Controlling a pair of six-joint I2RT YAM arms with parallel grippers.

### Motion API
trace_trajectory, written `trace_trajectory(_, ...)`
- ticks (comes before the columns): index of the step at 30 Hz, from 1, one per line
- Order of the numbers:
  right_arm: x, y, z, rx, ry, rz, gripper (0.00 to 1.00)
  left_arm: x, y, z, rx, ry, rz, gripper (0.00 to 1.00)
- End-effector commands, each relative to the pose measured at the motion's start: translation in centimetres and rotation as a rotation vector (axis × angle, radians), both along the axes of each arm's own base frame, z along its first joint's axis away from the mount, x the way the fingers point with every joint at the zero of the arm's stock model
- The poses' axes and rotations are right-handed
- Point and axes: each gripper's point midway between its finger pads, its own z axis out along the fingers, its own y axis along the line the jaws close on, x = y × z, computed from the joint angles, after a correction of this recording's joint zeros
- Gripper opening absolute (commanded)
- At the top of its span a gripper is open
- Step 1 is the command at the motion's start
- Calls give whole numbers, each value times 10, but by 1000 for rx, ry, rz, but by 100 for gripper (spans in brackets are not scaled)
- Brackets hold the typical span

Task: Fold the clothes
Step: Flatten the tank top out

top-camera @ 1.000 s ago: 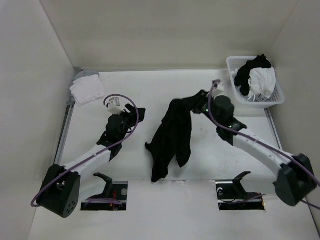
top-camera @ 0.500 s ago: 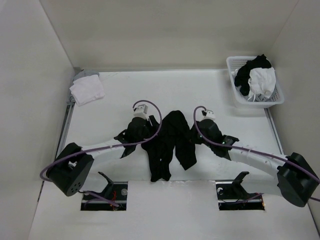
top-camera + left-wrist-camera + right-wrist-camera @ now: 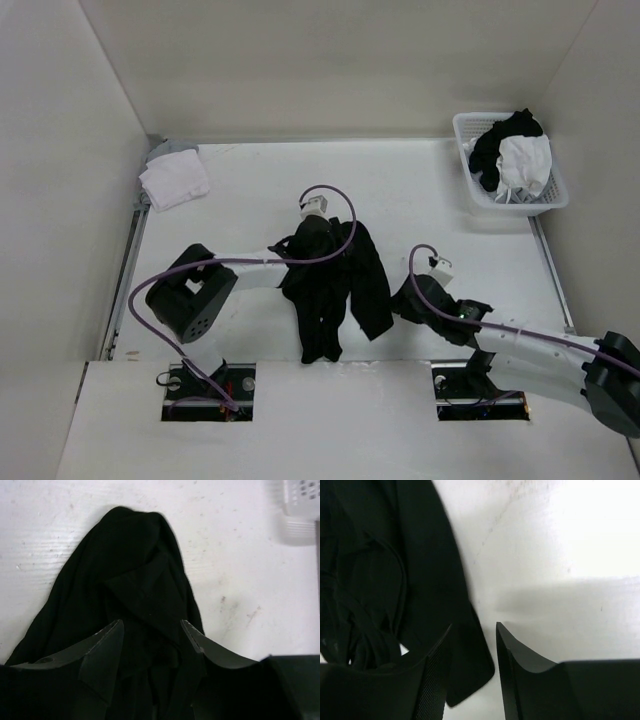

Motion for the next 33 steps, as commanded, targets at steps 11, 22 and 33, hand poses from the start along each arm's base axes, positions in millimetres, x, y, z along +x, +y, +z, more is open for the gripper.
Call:
trace_trajectory(11,-34,-2,-13,-75,104,-25,48,31,-13,-9,-56,50,110,44)
trace_trajectory(22,-39,7,-21,-98,148,12,46,46,-22,1,-191,18,137,29)
trace_trajectory(33,17,26,47,48,-102,19,1,70,-7,58,-302,-92,153,5)
